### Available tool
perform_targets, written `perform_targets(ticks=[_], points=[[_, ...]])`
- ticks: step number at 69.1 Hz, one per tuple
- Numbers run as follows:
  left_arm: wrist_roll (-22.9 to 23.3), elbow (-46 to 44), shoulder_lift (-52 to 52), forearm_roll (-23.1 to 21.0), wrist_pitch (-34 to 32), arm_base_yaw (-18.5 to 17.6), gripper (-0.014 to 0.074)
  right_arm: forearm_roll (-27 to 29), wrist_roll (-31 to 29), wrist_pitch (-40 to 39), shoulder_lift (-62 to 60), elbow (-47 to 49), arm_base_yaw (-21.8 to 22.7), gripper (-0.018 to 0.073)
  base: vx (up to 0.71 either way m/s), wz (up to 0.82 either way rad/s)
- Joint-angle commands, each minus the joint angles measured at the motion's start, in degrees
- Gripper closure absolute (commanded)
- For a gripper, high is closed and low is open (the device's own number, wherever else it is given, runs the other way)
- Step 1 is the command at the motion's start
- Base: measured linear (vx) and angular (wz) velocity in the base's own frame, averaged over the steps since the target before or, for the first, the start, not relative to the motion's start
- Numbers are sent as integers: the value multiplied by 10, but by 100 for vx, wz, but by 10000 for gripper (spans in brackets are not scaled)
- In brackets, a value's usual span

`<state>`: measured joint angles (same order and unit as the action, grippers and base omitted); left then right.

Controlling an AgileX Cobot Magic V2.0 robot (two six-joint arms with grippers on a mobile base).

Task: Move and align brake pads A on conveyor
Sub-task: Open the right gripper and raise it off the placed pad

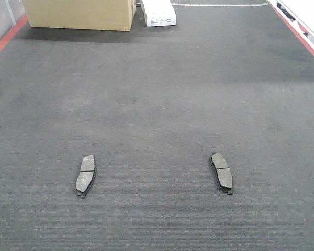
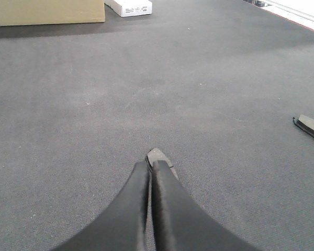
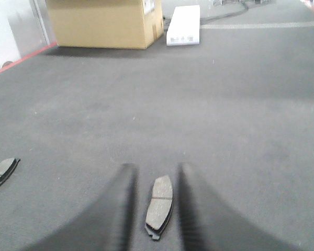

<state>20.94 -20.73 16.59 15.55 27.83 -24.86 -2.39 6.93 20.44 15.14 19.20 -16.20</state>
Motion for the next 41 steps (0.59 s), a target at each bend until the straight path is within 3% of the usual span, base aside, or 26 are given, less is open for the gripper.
perform_targets(ticks=[1,41], points=[[1,-14,6,6,-44,-3,603,-8,-11,-45,5,16,2,575,0,0],[1,-14,6,6,-44,-3,603,-7,-10,-45,5,16,2,568,0,0]])
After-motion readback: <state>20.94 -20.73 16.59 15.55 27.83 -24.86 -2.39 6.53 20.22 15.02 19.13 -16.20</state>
